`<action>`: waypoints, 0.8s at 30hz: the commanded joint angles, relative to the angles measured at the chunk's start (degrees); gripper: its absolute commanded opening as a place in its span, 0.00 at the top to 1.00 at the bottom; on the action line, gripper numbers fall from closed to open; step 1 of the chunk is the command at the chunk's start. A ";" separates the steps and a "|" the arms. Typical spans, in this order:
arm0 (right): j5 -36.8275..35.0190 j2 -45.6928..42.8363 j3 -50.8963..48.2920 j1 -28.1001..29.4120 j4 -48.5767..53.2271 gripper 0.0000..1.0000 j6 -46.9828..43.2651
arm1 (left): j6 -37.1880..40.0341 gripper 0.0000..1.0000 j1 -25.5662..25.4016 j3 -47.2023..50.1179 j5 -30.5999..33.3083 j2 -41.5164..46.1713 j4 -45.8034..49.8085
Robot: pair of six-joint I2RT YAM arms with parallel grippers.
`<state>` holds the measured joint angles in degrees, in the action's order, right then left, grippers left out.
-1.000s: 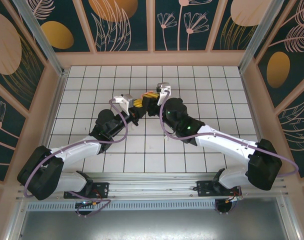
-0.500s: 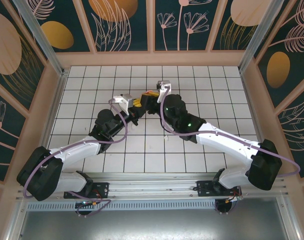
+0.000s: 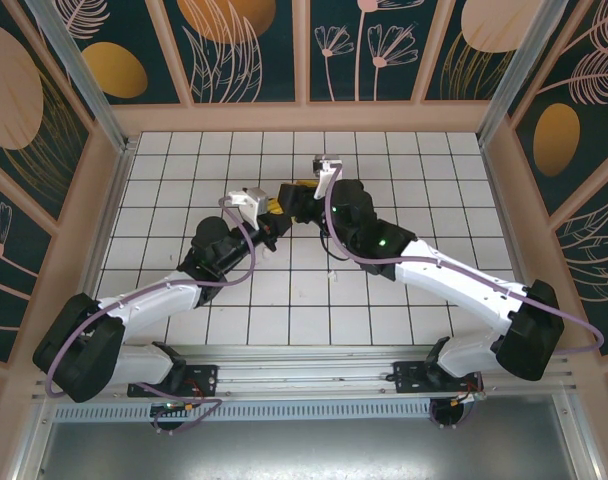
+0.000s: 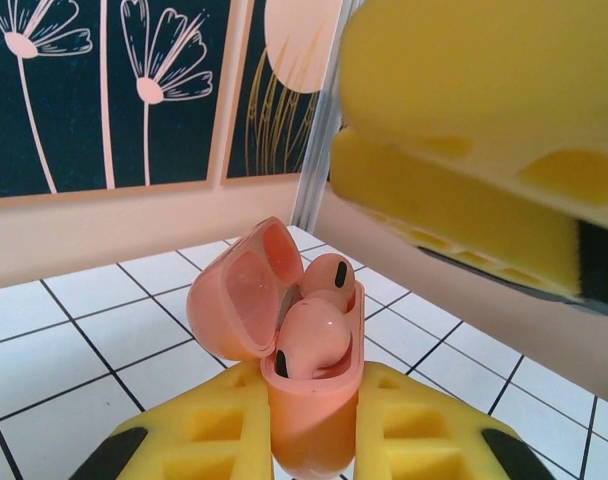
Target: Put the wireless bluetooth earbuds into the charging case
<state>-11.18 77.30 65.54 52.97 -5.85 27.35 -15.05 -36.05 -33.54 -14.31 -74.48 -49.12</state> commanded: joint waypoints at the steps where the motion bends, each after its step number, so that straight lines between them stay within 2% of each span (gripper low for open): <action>1: 3.61 -1.36 3.22 -0.06 0.72 0.54 0.85 | 0.89 1.00 -0.05 -3.14 -0.38 0.41 1.94; 6: 5.43 -1.93 6.92 0.03 4.45 0.54 -0.57 | 2.90 1.00 -0.05 -3.64 -0.63 0.99 4.66; 9: 5.38 -1.69 12.85 -1.02 12.22 0.53 -4.46 | 6.77 1.00 -0.02 -4.44 -4.76 1.57 8.45; 13: 15.84 0.57 20.50 -9.65 24.84 0.51 -5.88 | 11.32 1.00 -0.05 -5.09 -12.45 2.55 11.75; 16: 26.16 1.62 20.76 -16.40 28.24 0.51 -4.51 | 13.37 1.00 0.04 -5.26 -17.13 3.34 12.86; 21: 36.07 1.89 17.87 -20.24 28.54 0.49 -4.24 | 14.68 1.00 -0.02 -6.21 -22.26 4.14 13.62; 24: 38.08 1.89 16.60 -20.86 29.11 0.43 -4.52 | 14.95 1.00 -0.01 -6.71 -24.37 4.26 13.60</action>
<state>19.64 79.07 83.22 32.60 20.75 23.07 -2.11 -36.05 -38.30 -33.78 -71.40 -35.55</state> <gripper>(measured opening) 0.563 0.158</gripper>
